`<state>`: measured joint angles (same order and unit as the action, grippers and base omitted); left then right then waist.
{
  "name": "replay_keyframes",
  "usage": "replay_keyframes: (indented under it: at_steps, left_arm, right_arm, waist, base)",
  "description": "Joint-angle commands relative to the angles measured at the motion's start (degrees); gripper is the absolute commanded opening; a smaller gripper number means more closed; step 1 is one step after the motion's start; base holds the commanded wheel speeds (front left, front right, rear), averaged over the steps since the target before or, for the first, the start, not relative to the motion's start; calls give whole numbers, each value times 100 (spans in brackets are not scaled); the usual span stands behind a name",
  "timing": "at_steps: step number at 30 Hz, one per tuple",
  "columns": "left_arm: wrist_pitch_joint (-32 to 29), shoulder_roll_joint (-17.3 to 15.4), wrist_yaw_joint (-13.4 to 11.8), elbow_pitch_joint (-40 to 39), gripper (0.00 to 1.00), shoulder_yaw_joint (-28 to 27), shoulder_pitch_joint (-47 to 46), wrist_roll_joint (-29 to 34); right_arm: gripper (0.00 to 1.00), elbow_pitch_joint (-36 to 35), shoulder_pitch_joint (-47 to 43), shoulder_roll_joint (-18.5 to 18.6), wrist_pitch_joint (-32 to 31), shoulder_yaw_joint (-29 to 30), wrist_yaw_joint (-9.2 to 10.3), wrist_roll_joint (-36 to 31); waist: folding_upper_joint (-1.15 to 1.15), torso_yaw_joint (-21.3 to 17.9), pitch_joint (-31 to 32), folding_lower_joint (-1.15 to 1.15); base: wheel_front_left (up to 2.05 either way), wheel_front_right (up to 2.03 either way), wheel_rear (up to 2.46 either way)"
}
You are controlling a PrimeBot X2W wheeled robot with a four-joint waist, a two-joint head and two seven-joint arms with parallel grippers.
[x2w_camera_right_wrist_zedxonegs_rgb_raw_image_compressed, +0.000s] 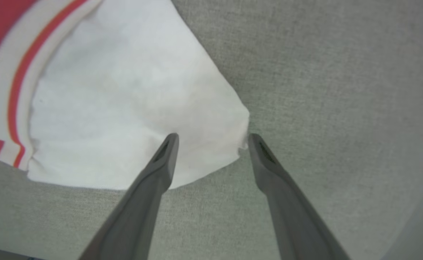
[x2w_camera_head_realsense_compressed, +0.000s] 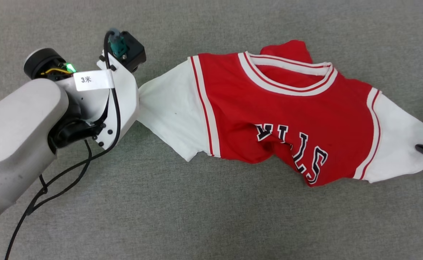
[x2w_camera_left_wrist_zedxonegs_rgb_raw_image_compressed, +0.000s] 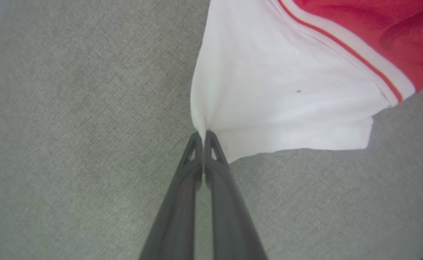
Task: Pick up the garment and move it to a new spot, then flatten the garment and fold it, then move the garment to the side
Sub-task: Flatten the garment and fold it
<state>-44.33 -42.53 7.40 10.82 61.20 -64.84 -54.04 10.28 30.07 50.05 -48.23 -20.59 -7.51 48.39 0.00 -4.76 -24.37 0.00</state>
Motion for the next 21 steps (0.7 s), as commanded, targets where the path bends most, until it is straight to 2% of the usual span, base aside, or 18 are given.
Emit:
replay_keyframes:
  at_steps: [1,6,10,11,12,21]
  left_arm:
    - [19,20,-9,-21,0,-9,-101,51]
    - [72,33,-8,-44,0,5,-197,79]
    - [123,17,-7,-2,0,41,-193,74]
    - [158,17,-6,14,0,53,-180,74]
    - [186,16,-6,39,0,63,-153,66]
    - [777,111,-3,233,0,158,17,-7]
  right_arm:
    - [100,201,103,-123,78,-130,4,-26]
    - [100,766,54,-496,217,-749,1,119]
    - [100,1005,86,-630,481,-1148,-6,288]
    - [41,1029,161,-607,587,-1205,-6,303]
    - [0,1059,222,-595,687,-1222,-6,369]
    - [0,989,803,32,1727,-1314,4,501]
  waist:
    - [0,73,-151,0]
    - [0,126,-292,0]
    - [0,108,-285,0]
    - [0,100,-258,0]
    - [0,86,-220,0]
    - [0,99,518,0]
  base:
    - [0,0,0]
    - [0,0,0]
    - [0,0,0]
    - [0,0,0]
    - [0,0,0]
    - [0,0,0]
